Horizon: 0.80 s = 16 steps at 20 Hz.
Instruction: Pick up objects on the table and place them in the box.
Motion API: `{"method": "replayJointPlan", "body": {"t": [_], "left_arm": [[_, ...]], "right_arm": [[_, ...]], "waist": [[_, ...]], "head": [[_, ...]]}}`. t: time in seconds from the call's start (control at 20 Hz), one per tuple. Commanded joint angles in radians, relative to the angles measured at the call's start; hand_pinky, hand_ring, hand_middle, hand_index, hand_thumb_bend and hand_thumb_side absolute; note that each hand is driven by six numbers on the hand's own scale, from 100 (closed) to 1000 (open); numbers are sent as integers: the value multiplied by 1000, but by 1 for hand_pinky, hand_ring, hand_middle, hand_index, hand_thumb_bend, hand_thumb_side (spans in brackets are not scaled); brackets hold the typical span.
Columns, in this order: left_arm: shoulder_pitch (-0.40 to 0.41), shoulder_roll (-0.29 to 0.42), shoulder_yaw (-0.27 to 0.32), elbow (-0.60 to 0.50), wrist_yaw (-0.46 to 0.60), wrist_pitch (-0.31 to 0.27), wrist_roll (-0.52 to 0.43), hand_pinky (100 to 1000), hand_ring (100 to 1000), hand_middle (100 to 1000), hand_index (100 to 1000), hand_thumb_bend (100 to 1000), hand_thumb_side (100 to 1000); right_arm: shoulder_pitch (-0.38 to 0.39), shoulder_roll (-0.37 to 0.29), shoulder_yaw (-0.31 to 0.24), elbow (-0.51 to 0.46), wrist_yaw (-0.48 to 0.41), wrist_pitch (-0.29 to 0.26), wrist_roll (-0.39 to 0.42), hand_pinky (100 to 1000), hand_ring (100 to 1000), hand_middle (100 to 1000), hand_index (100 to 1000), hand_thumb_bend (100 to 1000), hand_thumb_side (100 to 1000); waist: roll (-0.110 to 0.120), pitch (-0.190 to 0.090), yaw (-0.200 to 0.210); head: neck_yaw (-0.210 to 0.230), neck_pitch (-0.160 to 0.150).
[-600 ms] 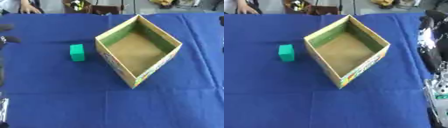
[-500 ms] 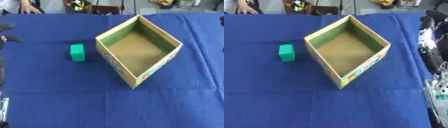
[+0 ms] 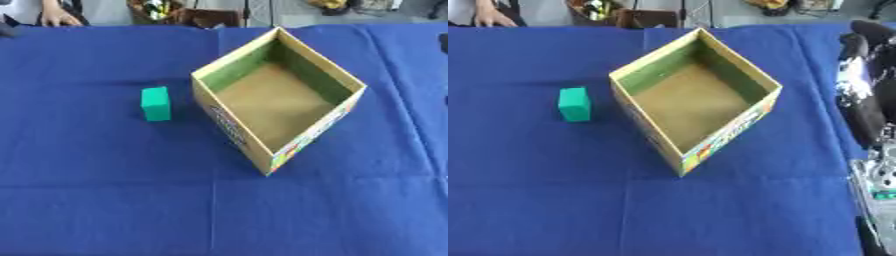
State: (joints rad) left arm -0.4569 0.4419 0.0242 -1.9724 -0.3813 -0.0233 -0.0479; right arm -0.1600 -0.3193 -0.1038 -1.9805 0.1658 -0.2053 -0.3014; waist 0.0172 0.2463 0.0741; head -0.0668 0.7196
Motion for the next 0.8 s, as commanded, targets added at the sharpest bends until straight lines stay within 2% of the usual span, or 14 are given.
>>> {"method": "replayJointPlan", "body": {"t": [0.05,0.2,0.4,0.8], "left_arm": [[-56,80,-31,23,-87,43,-79,571,756,799,935,100,1000],[-120,126,-74,86,-137,51,-194,604,776,816,973,100,1000],[-202,162,-128,179,-179,19,-371,646,802,835,1000,100,1000],[-381,161,-210,403,-206,-26,-640,711,846,867,1000,100,1000]], "right_arm": [[-4,-12,2,-19,-3,0,7,768,731,599,749,100,594],[-3,-11,4,-19,-3,2,11,769,732,598,749,100,594],[0,-10,6,-19,-3,6,15,770,732,598,749,100,595],[2,-9,12,-19,-8,16,26,771,732,597,749,100,595]], "waist": [[2,-19,-2],[6,-19,-5],[10,-21,-11],[17,-30,-18]], "head": [[7,1],[10,0],[15,4],[30,11]]}}
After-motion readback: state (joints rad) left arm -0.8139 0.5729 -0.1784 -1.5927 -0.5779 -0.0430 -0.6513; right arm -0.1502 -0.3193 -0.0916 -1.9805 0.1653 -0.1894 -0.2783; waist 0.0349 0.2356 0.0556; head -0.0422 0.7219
